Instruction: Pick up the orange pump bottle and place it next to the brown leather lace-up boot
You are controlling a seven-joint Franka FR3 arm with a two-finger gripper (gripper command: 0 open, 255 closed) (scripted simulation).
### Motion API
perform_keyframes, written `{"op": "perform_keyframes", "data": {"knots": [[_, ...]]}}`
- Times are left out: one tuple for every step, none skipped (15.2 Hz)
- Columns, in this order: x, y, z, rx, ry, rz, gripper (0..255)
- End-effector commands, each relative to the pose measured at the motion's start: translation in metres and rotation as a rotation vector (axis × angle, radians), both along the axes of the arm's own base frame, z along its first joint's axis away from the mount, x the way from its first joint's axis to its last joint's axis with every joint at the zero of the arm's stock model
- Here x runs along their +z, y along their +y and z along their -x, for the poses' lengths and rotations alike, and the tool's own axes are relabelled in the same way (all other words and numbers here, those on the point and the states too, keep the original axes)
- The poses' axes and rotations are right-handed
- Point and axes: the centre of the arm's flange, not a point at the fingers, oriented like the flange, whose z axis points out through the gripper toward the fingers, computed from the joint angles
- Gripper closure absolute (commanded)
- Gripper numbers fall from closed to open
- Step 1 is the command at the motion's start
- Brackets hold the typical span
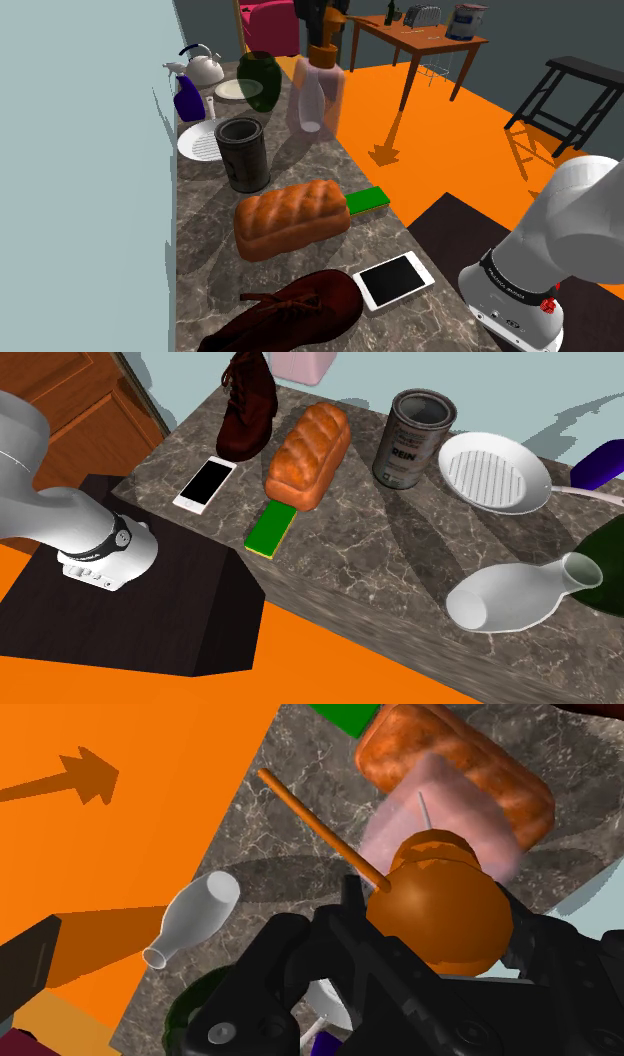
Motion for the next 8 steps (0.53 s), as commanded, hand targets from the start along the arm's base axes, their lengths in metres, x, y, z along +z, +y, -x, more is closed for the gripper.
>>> {"op": "perform_keyframes", "data": {"knots": [[-0.002,0.014,0.022,-0.002,0.0,0.0,255],[-0.002,0.022,0.033,-0.002,0.0,0.0,255],[-0.002,0.029,0.043,-0.002,0.0,0.0,255],[-0.002,0.037,0.054,-0.002,0.0,0.0,255],[-0.002,0.045,0.064,-0.002,0.0,0.0,255],[-0.002,0.053,0.075,-0.002,0.0,0.0,255],[-0.002,0.061,0.086,-0.002,0.0,0.0,255],[-0.002,0.069,0.096,-0.002,0.0,0.0,255]]}}
